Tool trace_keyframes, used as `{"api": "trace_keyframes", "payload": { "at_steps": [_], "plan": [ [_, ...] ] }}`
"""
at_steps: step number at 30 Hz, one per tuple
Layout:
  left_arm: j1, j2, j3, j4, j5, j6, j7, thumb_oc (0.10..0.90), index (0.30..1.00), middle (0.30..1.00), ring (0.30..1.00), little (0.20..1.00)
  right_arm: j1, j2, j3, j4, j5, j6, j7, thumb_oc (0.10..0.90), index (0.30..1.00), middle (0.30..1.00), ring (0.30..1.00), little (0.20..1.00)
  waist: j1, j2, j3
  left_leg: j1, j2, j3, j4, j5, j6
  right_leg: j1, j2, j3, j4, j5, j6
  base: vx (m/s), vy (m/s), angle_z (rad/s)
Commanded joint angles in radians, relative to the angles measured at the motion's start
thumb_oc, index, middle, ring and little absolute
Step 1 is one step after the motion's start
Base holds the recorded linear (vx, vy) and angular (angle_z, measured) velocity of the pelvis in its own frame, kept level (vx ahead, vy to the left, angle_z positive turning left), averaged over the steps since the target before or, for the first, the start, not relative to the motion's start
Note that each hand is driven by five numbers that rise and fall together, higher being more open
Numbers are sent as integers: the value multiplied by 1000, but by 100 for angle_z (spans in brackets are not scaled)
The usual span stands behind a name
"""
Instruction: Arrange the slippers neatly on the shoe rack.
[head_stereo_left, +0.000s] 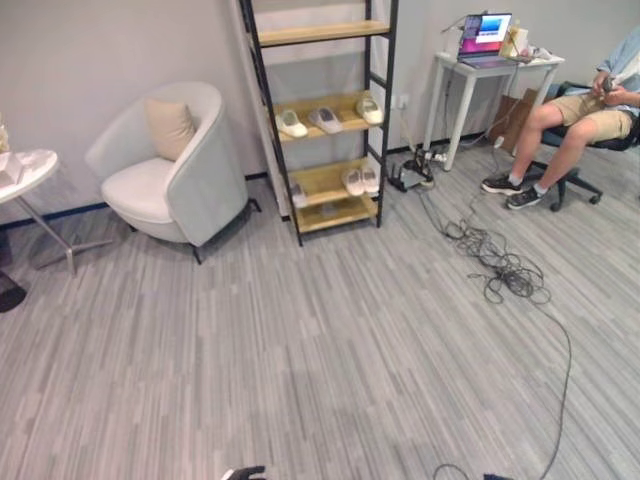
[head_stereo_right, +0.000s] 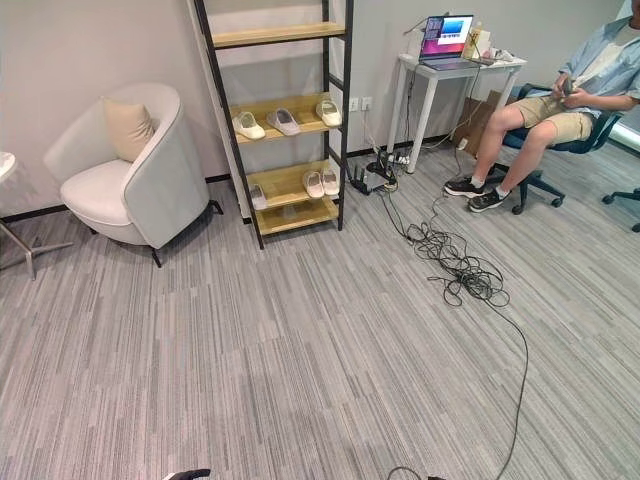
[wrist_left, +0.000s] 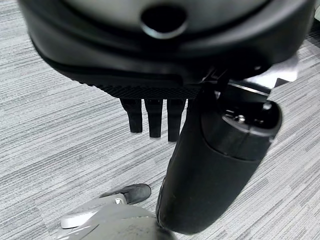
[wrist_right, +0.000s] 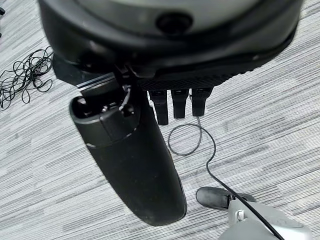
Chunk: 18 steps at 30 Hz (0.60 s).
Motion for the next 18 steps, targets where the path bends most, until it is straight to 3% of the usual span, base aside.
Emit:
{"api": "trace_keyframes", "payload": {
  "at_steps": [1, 18],
  "plan": [
    [-80, 7, -11, 20, 19, -35, 22, 800, 900, 900, 900, 900, -25, -19, 37, 27, -16, -14, -18, 800, 900, 900, 900, 900, 7, -22, -2, 2, 58, -56, 3, -50, -90, 4, -48, 9, 17, -41, 83, 0, 0, 0],
    [-95, -3, -22, 22, 0, -30, 28, 800, 900, 900, 900, 900, -36, -28, 43, 27, -4, -18, -25, 800, 900, 900, 900, 900, 0, -17, 38, -34, 80, -76, 67, -57, -108, -29, -21, 16, 56, -67, 50, 4, -47, 2]
  ]
}}
